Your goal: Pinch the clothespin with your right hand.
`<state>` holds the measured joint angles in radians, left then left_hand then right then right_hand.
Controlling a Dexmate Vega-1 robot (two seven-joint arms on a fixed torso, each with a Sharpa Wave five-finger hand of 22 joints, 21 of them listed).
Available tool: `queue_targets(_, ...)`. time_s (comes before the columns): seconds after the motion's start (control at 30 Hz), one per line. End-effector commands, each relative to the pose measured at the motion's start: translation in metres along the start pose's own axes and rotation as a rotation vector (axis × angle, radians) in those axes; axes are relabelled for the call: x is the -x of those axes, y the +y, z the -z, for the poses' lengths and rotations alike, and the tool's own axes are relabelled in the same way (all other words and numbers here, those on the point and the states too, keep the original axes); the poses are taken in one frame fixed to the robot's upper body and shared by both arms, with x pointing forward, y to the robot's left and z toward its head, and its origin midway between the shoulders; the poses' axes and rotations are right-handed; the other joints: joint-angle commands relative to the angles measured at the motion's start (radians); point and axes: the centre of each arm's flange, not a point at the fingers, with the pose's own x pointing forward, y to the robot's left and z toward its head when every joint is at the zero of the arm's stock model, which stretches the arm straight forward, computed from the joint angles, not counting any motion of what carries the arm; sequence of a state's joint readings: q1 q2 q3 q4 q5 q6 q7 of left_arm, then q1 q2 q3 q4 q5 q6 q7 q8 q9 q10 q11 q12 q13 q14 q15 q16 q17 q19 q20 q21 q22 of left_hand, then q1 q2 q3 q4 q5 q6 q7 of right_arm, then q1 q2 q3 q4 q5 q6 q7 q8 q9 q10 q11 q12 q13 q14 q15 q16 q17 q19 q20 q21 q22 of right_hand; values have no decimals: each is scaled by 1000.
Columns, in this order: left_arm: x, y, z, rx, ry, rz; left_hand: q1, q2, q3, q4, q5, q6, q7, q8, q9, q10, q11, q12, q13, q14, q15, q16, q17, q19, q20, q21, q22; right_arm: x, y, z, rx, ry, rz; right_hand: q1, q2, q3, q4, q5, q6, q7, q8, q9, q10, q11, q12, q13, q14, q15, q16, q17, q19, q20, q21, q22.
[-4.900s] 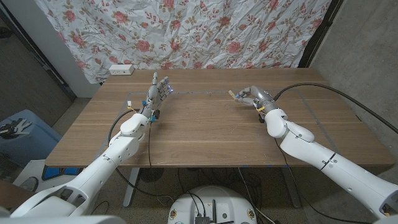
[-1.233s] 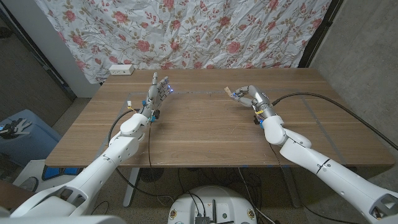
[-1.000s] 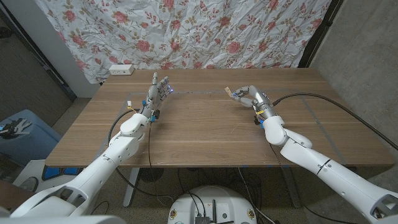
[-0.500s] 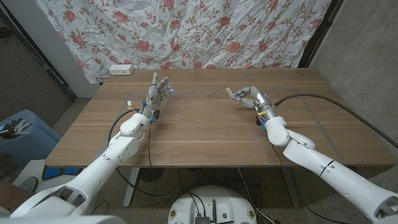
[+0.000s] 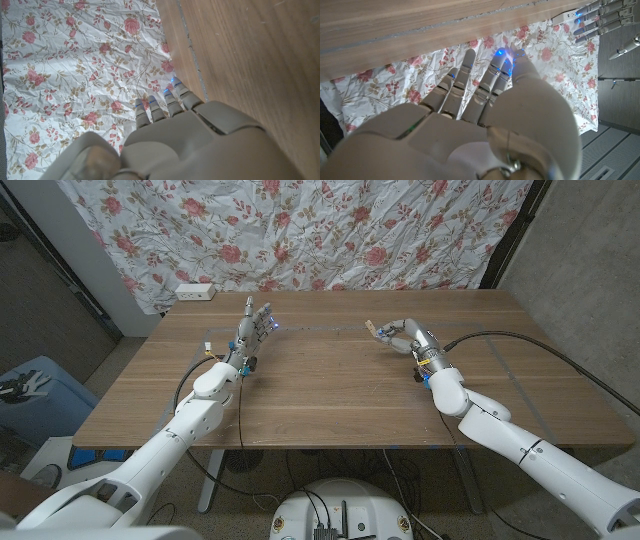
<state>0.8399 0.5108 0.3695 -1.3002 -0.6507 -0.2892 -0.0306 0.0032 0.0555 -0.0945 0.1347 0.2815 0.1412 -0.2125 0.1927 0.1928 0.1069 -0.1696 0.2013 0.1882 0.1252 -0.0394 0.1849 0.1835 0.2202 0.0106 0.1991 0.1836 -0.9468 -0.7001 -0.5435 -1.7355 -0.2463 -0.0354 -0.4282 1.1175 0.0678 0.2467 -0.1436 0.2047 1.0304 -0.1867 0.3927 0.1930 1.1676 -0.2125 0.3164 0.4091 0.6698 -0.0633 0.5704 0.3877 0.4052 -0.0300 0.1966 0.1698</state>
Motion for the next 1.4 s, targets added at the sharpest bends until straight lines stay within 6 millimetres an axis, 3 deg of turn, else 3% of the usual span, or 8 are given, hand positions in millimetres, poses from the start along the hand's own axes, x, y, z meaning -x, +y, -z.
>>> queue_targets(0.03,0,0,0,0,0,0,1,6,1,6,8,1,-9,6,5,2,-5,6,2,8,-7,5,4,6,-1,7,2,2,-3,2,0,5,1,1,11,-5,0,-1,5,-21,-5,4,-6,-3,-6,0,-11,-158,-6,4,0,7,2,3)
queue_targets(1.4,0,0,0,0,-1,0,1,6,1,6,8,1,-9,6,5,2,-6,6,2,9,-7,5,4,7,-1,8,2,-2,-3,2,3,14,-23,-59,-3,-39,16,-11,-46,-28,-30,10,-59,-3,-45,-13,-58,-144,-29,14,-10,36,-2,3)
